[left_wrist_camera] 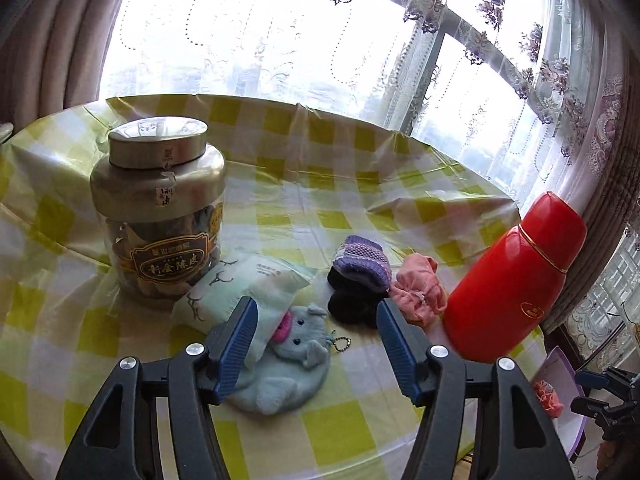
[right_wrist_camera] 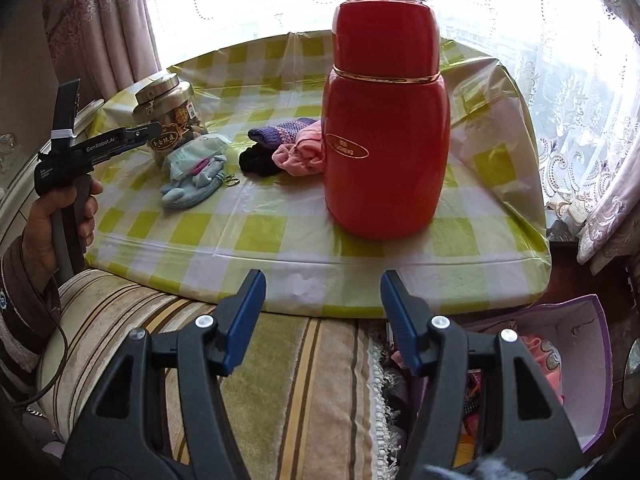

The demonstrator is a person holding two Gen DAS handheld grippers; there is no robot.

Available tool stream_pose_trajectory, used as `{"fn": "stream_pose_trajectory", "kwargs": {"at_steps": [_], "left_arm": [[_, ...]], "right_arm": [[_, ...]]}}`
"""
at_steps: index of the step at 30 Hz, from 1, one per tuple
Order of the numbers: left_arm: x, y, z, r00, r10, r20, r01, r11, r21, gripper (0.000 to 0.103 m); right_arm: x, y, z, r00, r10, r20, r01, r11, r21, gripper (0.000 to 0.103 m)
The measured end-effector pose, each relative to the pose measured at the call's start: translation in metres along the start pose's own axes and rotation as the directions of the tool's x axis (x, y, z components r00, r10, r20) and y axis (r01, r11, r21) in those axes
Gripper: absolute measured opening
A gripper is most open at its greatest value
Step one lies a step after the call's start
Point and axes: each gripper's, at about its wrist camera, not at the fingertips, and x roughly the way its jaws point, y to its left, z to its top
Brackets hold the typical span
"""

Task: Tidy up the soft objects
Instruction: 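Move both tools back over the remaining items on the table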

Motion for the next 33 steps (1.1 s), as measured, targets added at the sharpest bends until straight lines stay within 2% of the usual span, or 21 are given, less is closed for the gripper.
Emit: {"fn": "stream_pose_trajectory", "kwargs": {"at_steps": [3, 10, 22, 25, 27, 29, 33], "left_arm": [[0.012, 0.011, 0.007, 1.0, 0.012, -0.009, -0.011, 1.0, 0.027, 0.067], [0.045, 0.032, 0.011, 0.997, 0.057, -0.054, -0.054, 0.998, 0.043, 0.067], [0.087, 0.058, 0.004, 0.981, 0.111, -0.157, -0.112, 0.994, 0.004, 0.067], [0.093, 0.061, 0.005, 0.98, 0.124, -0.159, -0.126, 0.992, -0.003, 0.067], [0.095, 0.063, 0.005, 0.98, 0.117, -0.16, -0.121, 0.993, -0.011, 0.067], [0.1, 0.065, 0.005, 0.976, 0.134, -0.173, -0.136, 0.991, 0.003, 0.067], [0.1, 0.067, 0.002, 0.978, 0.125, -0.166, -0.127, 0.992, -0.001, 0.068]], "right_arm": [[0.008, 0.01, 0.006, 1.0, 0.01, -0.004, -0.01, 1.0, -0.016, 0.064], [0.022, 0.03, 0.016, 1.0, 0.025, -0.009, -0.025, 0.999, -0.042, 0.064], [0.054, 0.072, 0.043, 0.999, 0.033, -0.003, -0.033, 0.993, -0.117, 0.064], [0.064, 0.084, 0.055, 1.0, 0.017, 0.008, -0.016, 0.99, -0.14, 0.064], [0.072, 0.091, 0.062, 1.0, -0.003, 0.02, 0.006, 0.988, -0.152, 0.069], [0.083, 0.098, 0.07, 0.999, -0.038, 0.028, 0.042, 0.985, -0.166, 0.073], [0.113, 0.108, 0.084, 0.989, -0.145, 0.044, 0.15, 0.969, -0.198, 0.076]]}}
